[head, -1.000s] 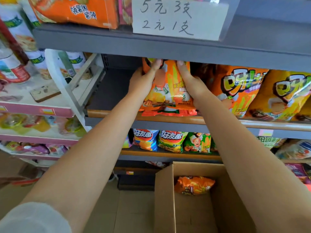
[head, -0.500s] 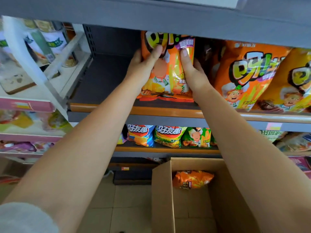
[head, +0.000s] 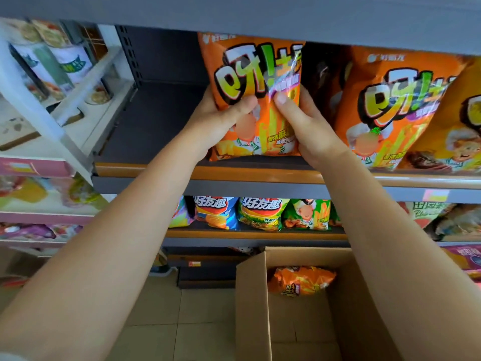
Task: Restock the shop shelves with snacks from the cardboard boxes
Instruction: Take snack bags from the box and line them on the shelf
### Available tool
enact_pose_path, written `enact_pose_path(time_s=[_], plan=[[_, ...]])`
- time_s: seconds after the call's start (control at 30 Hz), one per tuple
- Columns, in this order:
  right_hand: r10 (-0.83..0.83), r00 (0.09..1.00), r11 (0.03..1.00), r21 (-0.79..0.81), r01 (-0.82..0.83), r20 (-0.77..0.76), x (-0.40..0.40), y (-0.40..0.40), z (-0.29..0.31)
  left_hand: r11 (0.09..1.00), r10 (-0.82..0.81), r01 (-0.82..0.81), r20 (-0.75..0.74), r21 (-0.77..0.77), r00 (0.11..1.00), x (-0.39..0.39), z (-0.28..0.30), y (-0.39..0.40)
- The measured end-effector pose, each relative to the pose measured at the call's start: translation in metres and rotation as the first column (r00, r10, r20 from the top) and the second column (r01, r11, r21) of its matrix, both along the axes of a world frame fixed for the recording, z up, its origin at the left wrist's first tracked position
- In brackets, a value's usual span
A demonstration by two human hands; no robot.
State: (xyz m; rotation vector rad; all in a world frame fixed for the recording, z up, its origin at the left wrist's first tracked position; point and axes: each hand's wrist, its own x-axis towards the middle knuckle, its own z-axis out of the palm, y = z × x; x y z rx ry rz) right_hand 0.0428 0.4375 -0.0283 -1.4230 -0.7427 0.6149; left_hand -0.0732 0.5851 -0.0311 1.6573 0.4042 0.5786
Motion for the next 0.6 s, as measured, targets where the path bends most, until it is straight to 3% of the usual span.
enact_pose_path(time_s=[0.1,0.27,0.4,0.6], plan=[[0.031,0.999,1.000,-0.004,-0.031,0.021,-0.002,0.002,0.002,0.999,-0.015,0.015,-0.002,0.041,1.000,0.003,0.000,0.006],[0.044,0.997,0.999,0.020,-0.045,0.058,0.009,0.023,0.006,1.000,0.011,-0.010,0.058,-0.023,0.998,0.013,0.006,0.029],[0.065,0.995,0.998,-0.033,-0.062,0.077,0.027,0.033,0.007,0.999,-0.036,0.037,0.009,-0.033,0.999,0.031,0.010,0.042],[-0.126,0.992,0.991,-0.036,0.125,-0.018,0.037,0.037,0.005,0.989,-0.054,0.058,0.029,-0.135,0.998,0.059,0.010,0.027]])
